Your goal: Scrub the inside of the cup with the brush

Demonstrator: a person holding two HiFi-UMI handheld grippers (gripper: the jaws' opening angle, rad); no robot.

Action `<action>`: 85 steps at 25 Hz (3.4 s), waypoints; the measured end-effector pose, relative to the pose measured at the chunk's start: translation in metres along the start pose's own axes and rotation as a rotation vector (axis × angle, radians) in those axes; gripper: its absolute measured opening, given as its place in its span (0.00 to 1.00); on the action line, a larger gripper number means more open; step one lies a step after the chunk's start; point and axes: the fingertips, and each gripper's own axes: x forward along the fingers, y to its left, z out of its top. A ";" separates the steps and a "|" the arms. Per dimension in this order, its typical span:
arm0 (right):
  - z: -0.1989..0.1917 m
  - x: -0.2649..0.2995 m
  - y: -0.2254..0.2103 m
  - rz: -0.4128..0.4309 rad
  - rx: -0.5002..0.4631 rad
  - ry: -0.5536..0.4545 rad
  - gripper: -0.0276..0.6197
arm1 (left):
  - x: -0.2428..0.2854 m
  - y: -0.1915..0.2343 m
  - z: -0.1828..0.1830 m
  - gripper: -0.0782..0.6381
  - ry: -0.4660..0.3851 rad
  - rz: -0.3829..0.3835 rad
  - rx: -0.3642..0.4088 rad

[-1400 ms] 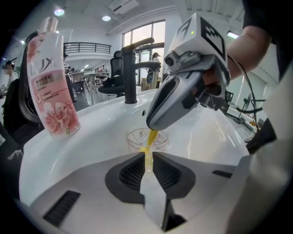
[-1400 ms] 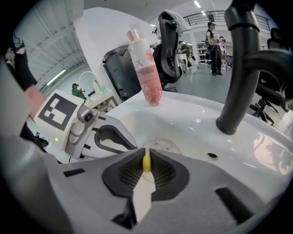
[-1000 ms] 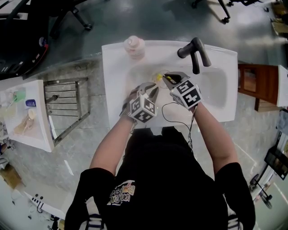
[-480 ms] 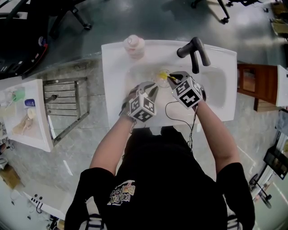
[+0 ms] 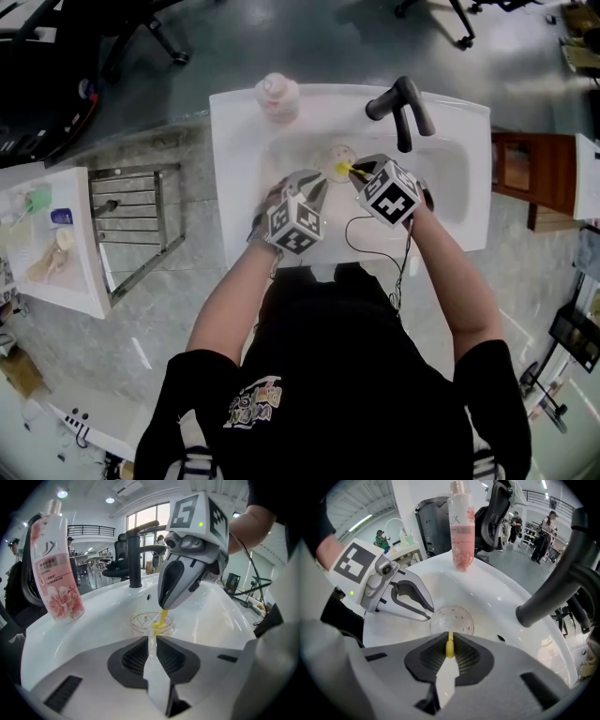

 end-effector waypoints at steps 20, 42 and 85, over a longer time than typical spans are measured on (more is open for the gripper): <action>0.016 0.005 -0.015 -0.019 0.256 -0.202 0.10 | 0.002 -0.002 -0.002 0.18 0.013 -0.016 0.004; 0.002 -0.022 -0.022 -0.046 0.341 -0.309 0.10 | 0.010 0.002 -0.015 0.19 0.111 0.009 -0.012; -0.021 -0.220 0.045 0.085 0.152 -0.809 0.10 | -0.202 -0.092 0.083 0.12 -0.322 0.664 -0.398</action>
